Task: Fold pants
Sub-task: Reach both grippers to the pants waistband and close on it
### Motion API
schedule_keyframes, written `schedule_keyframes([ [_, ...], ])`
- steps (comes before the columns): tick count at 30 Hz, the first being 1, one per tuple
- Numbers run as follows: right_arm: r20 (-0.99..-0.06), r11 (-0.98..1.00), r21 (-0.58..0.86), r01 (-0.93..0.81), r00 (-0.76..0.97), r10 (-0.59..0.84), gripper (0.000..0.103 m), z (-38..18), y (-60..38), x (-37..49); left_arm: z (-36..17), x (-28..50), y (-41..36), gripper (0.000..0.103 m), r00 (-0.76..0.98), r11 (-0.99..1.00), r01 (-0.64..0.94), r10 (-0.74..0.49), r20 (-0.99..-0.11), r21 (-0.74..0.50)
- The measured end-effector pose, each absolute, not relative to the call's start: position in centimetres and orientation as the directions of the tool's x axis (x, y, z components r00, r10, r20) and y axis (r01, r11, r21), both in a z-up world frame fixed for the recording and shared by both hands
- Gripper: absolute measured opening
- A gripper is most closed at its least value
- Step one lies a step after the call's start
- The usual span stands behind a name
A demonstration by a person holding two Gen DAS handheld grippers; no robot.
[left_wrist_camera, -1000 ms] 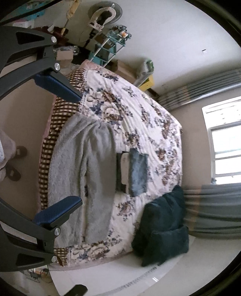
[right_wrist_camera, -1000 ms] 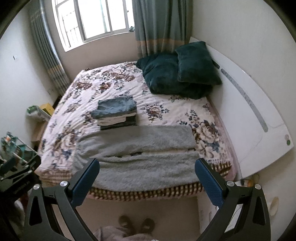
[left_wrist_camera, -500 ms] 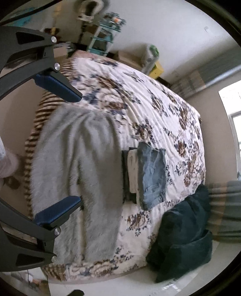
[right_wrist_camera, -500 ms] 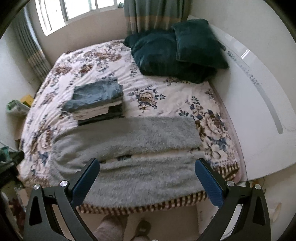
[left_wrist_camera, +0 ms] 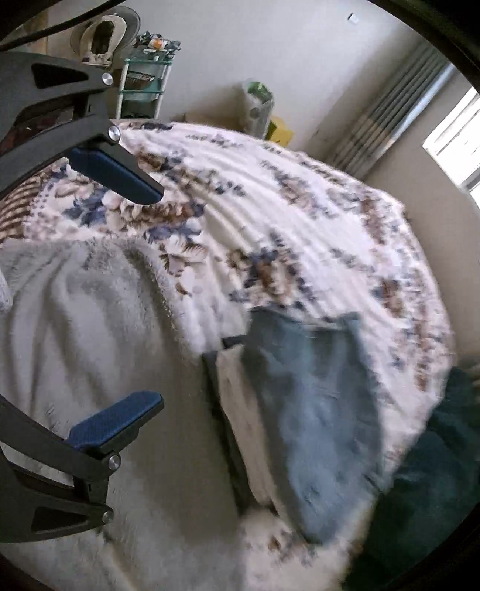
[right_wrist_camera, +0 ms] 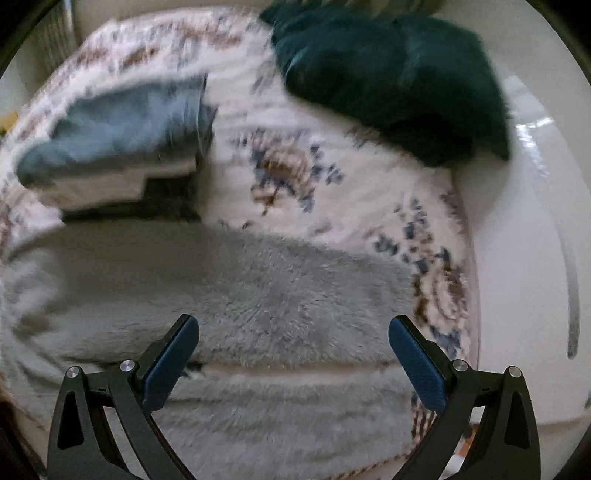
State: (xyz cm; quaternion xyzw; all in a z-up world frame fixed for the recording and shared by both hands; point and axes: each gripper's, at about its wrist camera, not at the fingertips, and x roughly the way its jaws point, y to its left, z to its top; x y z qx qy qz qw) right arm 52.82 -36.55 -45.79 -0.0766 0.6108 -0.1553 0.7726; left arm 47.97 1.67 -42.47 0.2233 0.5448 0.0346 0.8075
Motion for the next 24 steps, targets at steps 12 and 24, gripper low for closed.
schedule_keyframes([
  [12, -0.949, 0.947, -0.315, -0.063, 0.047, -0.313, 0.103, -67.0, -36.3, 61.9, -59.0, 54.4, 3.5, 0.102, 0.232, 0.897, 0.284, 0.28, -0.932, 0.34],
  [24, -0.98, 0.984, -0.165, -0.071, -0.099, -0.172, 0.103, -72.5, -37.9, 65.9, -62.4, 55.8, 3.1, 0.1, 0.179, 0.913, 0.368, 0.117, -0.977, 0.176],
])
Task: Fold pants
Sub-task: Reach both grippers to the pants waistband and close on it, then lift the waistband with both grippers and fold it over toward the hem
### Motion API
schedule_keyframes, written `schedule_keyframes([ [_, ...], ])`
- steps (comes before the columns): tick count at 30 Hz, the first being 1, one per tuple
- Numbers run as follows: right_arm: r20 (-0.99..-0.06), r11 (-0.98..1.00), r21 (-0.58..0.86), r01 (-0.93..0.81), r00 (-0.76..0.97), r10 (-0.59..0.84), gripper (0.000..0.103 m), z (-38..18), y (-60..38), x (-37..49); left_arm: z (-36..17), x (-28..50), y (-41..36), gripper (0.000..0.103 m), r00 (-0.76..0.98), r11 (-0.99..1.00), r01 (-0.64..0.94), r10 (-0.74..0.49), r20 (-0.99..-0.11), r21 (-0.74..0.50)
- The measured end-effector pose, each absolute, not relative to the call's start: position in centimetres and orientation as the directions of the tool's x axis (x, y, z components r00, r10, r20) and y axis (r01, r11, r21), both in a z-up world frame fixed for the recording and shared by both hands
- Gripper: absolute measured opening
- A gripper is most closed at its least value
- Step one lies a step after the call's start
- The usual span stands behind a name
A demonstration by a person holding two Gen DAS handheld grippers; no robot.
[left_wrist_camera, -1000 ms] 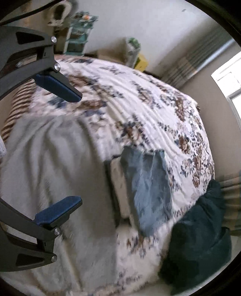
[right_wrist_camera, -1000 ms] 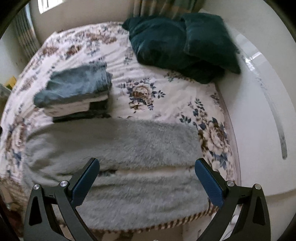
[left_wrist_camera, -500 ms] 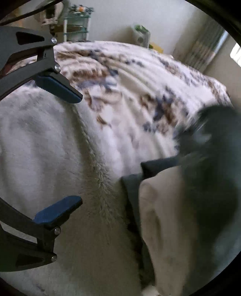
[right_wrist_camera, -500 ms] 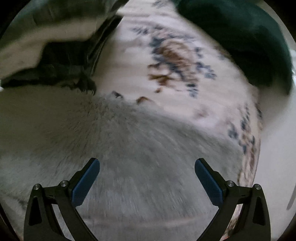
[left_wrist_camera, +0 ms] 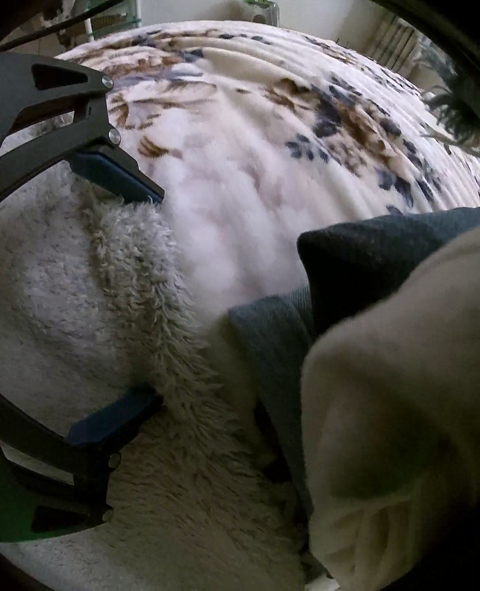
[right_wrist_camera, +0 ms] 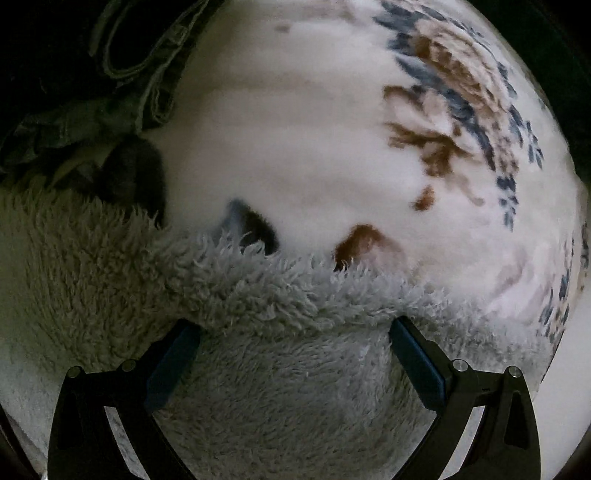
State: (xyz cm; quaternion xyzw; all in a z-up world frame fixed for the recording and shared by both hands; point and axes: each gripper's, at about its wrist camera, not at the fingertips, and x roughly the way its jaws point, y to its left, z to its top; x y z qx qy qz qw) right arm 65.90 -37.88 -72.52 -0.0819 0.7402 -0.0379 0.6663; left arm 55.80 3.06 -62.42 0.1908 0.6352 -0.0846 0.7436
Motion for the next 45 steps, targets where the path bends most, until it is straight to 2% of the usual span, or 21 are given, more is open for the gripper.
schedule_keyframes([
  [2, -0.983, 0.985, -0.156, -0.078, -0.09, -0.163, 0.098, -72.7, -38.2, 66.3, -62.5, 55.5, 3.0, 0.091, 0.179, 0.919, 0.362, 0.095, -0.979, 0.155],
  [5, -0.987, 0.986, -0.136, -0.092, -0.07, -0.143, 0.083, -72.3, -37.8, 65.9, -62.3, 54.9, 3.0, 0.06, 0.19, 0.93, 0.349, 0.051, -0.98, 0.116],
  [6, -0.989, 0.987, -0.129, -0.093, -0.063, -0.135, 0.075, -72.0, -37.6, 65.7, -62.1, 54.4, 3.0, 0.038, 0.203, 0.931, 0.347, 0.04, -0.978, 0.11],
  [7, -0.989, 0.987, -0.126, -0.095, -0.059, -0.132, 0.064, -71.8, -37.4, 65.5, -62.0, 54.2, 3.5, 0.029, 0.209, 0.933, 0.342, 0.036, -0.977, 0.108],
  [8, -0.99, 0.987, -0.125, -0.097, -0.052, -0.13, 0.057, -71.2, -37.5, 65.3, -61.8, 53.8, 3.5, 0.025, 0.215, 0.936, 0.334, 0.036, -0.976, 0.108],
  [10, -0.991, 0.988, -0.127, -0.086, -0.029, -0.13, 0.034, -70.3, -37.4, 64.9, -61.4, 53.1, 3.9, 0.015, 0.222, 0.943, 0.313, 0.041, -0.974, 0.111],
  [11, -0.991, 0.988, -0.133, -0.075, -0.015, -0.135, 0.028, -69.9, -37.5, 64.7, -61.2, 52.9, 4.1, 0.014, 0.222, 0.946, 0.307, 0.039, -0.974, 0.108],
  [12, -0.99, 0.989, -0.139, -0.054, 0.002, -0.139, 0.016, -69.4, -37.7, 64.4, -60.8, 52.5, 4.3, 0.012, 0.226, 0.95, 0.295, 0.036, -0.974, 0.103],
  [13, -0.991, 0.99, -0.135, -0.036, 0.015, -0.134, 0.011, -68.9, -37.9, 64.2, -60.6, 52.4, 4.5, 0.011, 0.227, 0.951, 0.291, 0.035, -0.973, 0.102],
  [15, -0.991, 0.992, -0.13, 0.006, 0.043, -0.13, 0.009, -67.9, -38.2, 63.4, -60.1, 52.1, 4.5, 0.01, 0.242, 0.951, 0.288, 0.039, -0.97, 0.11],
  [26, -0.964, 0.983, -0.142, 0.114, 0.209, -0.163, 0.006, -59.1, -37.9, 57.5, -53.4, 49.1, 5.7, 0.007, 0.357, 0.966, 0.238, 0.013, -0.934, 0.104],
  [31, -0.944, 0.981, -0.125, 0.145, 0.287, -0.163, 0.005, -56.8, -36.5, 55.3, -49.9, 47.1, 5.9, 0.007, 0.424, 0.976, 0.196, 0.003, -0.906, 0.095],
  [37, -0.918, 0.984, -0.08, 0.158, 0.372, -0.135, 0.005, -52.6, -36.6, 48.7, -45.7, 39.8, 7.6, 0.007, 0.467, 0.992, 0.113, -0.001, -0.884, 0.059],
  [41, -0.915, 0.984, -0.034, 0.175, 0.391, -0.101, 0.005, -51.6, -36.1, 41.9, -45.8, 33.4, 8.8, 0.007, 0.411, 0.999, 0.032, 0.015, -0.911, 0.03],
  [45, -0.93, 0.986, -0.013, 0.166, 0.359, -0.073, 0.005, -53.3, -35.1, 35.1, -49.1, 26.5, 10.1, 0.007, 0.296, 0.998, -0.056, 0.046, -0.954, 0.03],
])
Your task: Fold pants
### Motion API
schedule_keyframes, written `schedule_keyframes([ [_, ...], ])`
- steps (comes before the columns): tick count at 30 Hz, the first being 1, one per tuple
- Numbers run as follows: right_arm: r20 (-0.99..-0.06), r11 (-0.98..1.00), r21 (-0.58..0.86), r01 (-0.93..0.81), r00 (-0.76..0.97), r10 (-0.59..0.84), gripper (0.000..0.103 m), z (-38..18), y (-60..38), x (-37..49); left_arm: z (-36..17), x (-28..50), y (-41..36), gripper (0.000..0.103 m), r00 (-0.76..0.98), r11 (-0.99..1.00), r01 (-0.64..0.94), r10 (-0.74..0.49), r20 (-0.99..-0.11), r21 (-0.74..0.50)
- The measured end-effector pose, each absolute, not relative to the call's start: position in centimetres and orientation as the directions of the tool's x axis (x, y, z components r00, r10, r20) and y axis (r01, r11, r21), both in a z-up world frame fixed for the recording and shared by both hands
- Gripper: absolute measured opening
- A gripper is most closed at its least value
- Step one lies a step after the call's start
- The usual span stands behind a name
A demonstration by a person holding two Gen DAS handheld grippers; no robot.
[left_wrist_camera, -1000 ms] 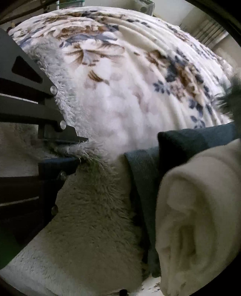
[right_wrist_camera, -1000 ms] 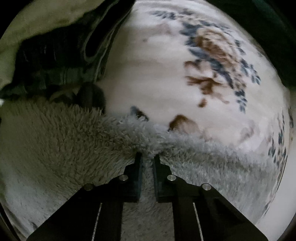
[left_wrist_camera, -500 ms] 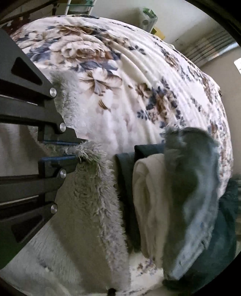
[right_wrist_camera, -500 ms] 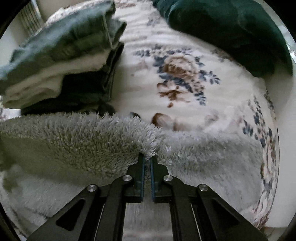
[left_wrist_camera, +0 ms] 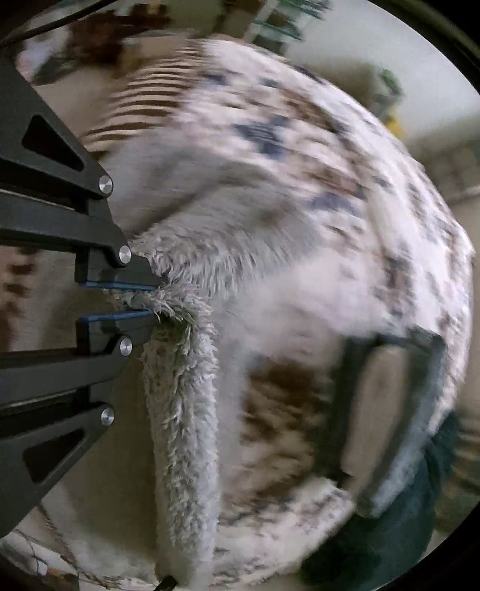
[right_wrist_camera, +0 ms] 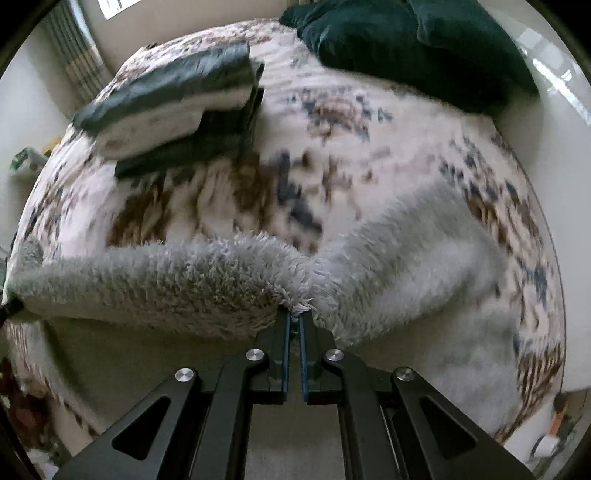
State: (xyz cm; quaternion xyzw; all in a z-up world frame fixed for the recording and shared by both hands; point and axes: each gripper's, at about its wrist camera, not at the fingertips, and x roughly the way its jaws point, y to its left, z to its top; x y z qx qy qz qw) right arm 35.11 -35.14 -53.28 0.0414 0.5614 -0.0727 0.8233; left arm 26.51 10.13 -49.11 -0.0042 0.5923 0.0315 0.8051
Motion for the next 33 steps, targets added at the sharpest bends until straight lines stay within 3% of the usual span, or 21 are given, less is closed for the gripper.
schedule_keyframes([
  [6, -0.976, 0.989, -0.001, 0.147, 0.217, -0.033, 0.005, -60.0, -34.9, 28.8, -57.7, 21.9, 11.4, 0.007, 0.117, 0.987, -0.152, 0.065, -0.991, 0.047],
  [9, -0.99, 0.991, -0.022, 0.133, 0.136, -0.04, 0.006, -63.2, -34.7, 27.7, -59.6, 21.9, 10.7, 0.011, 0.104, 0.988, -0.131, 0.099, -0.99, 0.085],
  [11, -0.995, 0.989, -0.018, 0.145, 0.099, -0.032, 0.012, -64.5, -34.8, 27.4, -59.7, 22.2, 10.2, 0.013, 0.109, 0.985, -0.128, 0.126, -0.986, 0.112],
  [12, -0.996, 0.989, -0.028, 0.142, 0.074, -0.039, 0.023, -65.1, -34.7, 27.3, -59.6, 22.1, 10.0, 0.016, 0.107, 0.985, -0.127, 0.134, -0.985, 0.12],
  [13, -0.997, 0.989, -0.031, 0.142, 0.06, -0.04, 0.046, -65.3, -34.7, 27.2, -59.3, 22.1, 9.9, 0.021, 0.106, 0.984, -0.135, 0.135, -0.985, 0.12],
  [14, -0.998, 0.989, -0.034, 0.144, 0.053, -0.042, 0.062, -65.3, -34.7, 27.1, -58.9, 21.9, 9.7, 0.026, 0.113, 0.982, -0.145, 0.135, -0.984, 0.118],
  [15, -0.998, 0.988, -0.031, 0.15, 0.042, -0.038, 0.091, -65.1, -34.8, 26.8, -58.2, 21.5, 9.7, 0.038, 0.119, 0.982, -0.155, 0.129, -0.984, 0.11],
  [16, -0.999, 0.988, -0.017, 0.155, 0.035, -0.023, 0.094, -64.9, -34.8, 26.6, -57.6, 21.1, 9.6, 0.052, 0.117, 0.981, -0.16, 0.129, -0.985, 0.109],
  [17, -0.999, 0.988, -0.007, 0.154, 0.037, -0.013, 0.094, -64.3, -34.7, 26.4, -57.0, 20.7, 9.5, 0.062, 0.114, 0.979, -0.17, 0.129, -0.985, 0.108],
  [18, -0.999, 0.989, -0.011, 0.147, 0.038, -0.017, 0.094, -63.5, -34.6, 26.1, -56.1, 20.2, 9.4, 0.088, 0.112, 0.977, -0.183, 0.131, -0.985, 0.109],
  [19, -0.999, 0.99, -0.017, 0.141, 0.037, -0.023, 0.094, -62.9, -34.5, 25.9, -55.5, 19.9, 9.2, 0.095, 0.109, 0.975, -0.188, 0.137, -0.984, 0.115],
  [26, -0.996, 0.984, -0.037, 0.174, 0.079, -0.051, 0.094, -57.7, -36.0, 26.7, -51.1, 21.5, 4.6, 0.095, 0.19, 0.96, -0.145, 0.264, -0.946, 0.239],
  [33, -0.983, 0.952, -0.126, 0.279, 0.095, -0.158, 0.094, -57.7, -40.8, 37.1, -52.1, 27.8, -0.7, 0.095, 0.253, 0.963, -0.103, 0.267, -0.93, 0.249],
])
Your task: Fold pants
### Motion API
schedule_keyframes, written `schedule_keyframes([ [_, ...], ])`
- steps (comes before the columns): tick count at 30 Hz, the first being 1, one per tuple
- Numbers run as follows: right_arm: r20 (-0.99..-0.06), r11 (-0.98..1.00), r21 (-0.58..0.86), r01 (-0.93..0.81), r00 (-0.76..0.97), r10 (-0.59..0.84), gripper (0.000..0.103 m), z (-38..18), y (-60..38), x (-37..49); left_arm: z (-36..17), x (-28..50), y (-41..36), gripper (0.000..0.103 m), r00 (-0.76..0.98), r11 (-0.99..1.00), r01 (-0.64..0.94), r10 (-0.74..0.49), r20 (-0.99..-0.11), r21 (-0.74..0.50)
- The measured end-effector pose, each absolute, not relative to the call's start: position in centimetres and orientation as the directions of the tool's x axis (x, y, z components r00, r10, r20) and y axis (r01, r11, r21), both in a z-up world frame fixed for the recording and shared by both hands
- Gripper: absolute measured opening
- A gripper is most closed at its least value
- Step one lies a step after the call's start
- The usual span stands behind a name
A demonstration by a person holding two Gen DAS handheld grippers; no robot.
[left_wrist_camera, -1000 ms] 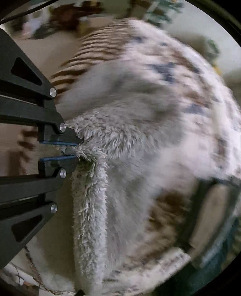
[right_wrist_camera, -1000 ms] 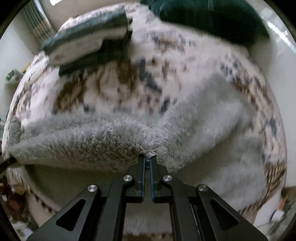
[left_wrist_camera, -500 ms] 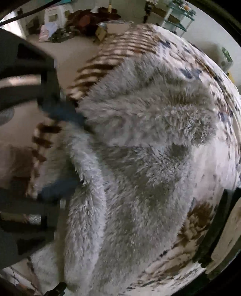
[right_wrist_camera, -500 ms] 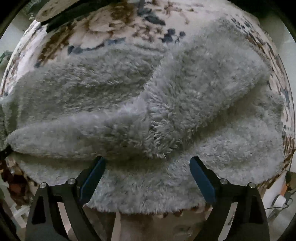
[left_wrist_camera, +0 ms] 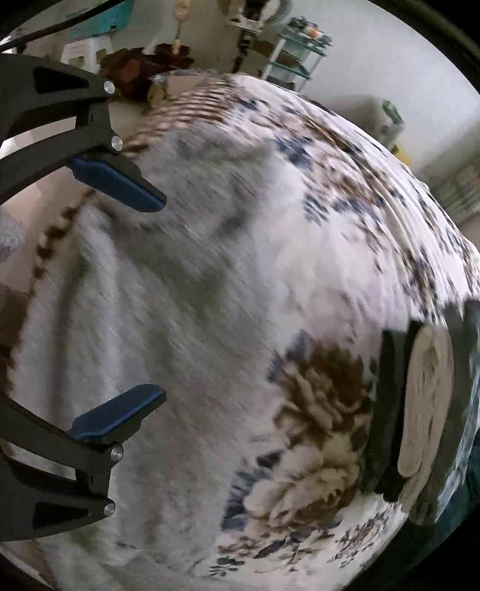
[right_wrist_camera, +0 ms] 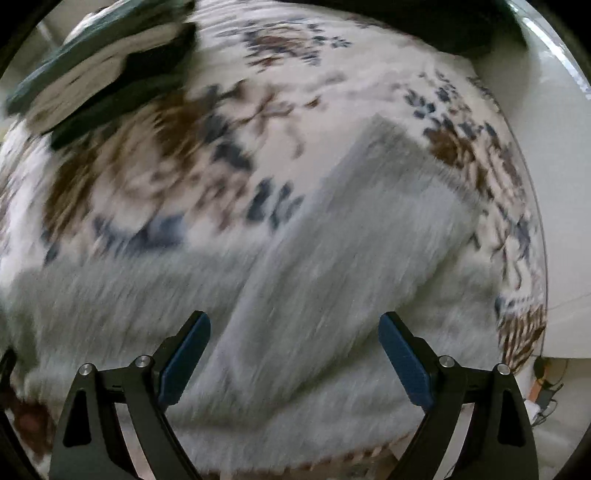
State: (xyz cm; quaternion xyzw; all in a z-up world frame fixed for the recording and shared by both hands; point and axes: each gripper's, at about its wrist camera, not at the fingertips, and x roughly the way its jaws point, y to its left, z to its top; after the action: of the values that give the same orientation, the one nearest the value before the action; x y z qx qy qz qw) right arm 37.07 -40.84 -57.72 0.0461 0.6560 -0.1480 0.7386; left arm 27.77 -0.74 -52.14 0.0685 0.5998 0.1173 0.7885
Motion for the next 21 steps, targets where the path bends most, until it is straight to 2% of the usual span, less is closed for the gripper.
schedule_keyframes([
  [5, -0.985, 0.918, -0.164, 0.362, -0.001, -0.175, 0.094, -62.8, -44.8, 44.1, -52.8, 30.5, -4.0, 0.095, 0.263, 0.966, -0.1, 0.259, -0.93, 0.241],
  [6, -0.986, 0.911, -0.164, 0.379, -0.036, -0.163, 0.089, -64.2, -45.6, 45.0, -52.8, 30.8, -4.7, 0.095, 0.264, 0.968, -0.093, 0.248, -0.932, 0.231],
  [8, -0.99, 0.899, -0.143, 0.414, -0.058, -0.131, 0.049, -65.5, -46.8, 45.5, -52.6, 30.9, -5.7, 0.095, 0.267, 0.973, -0.081, 0.232, -0.935, 0.218],
  [9, -0.991, 0.884, -0.132, 0.448, -0.044, -0.125, 0.012, -65.3, -47.7, 45.0, -52.5, 30.8, -6.3, 0.095, 0.27, 0.975, -0.069, 0.222, -0.937, 0.211],
  [10, -0.995, 0.86, -0.087, 0.503, -0.003, -0.099, 0.007, -64.7, -48.8, 43.8, -52.5, 30.7, -6.8, 0.095, 0.27, 0.977, -0.058, 0.212, -0.939, 0.204],
  [12, -0.995, 0.797, 0.018, 0.604, 0.088, -0.044, 0.007, -62.8, -50.9, 40.8, -52.5, 30.3, -7.7, 0.095, 0.263, 0.982, -0.033, 0.186, -0.947, 0.184],
  [17, -0.974, 0.548, 0.17, 0.819, 0.224, -0.034, 0.007, -58.7, -56.0, 28.4, -53.1, 28.4, -9.9, 0.095, 0.227, 0.99, 0.034, 0.128, -0.965, 0.139],
  [19, -0.976, 0.419, 0.197, 0.886, 0.217, 0.001, 0.008, -59.7, -58.0, 23.1, -53.5, 27.6, -11.0, 0.095, 0.213, 0.989, 0.066, 0.117, -0.97, 0.133],
  [21, -0.962, 0.298, 0.265, 0.917, 0.229, 0.15, 0.013, -63.2, -58.8, 19.2, -54.1, 26.9, -12.0, 0.095, 0.198, 0.988, 0.09, 0.104, -0.975, 0.124],
])
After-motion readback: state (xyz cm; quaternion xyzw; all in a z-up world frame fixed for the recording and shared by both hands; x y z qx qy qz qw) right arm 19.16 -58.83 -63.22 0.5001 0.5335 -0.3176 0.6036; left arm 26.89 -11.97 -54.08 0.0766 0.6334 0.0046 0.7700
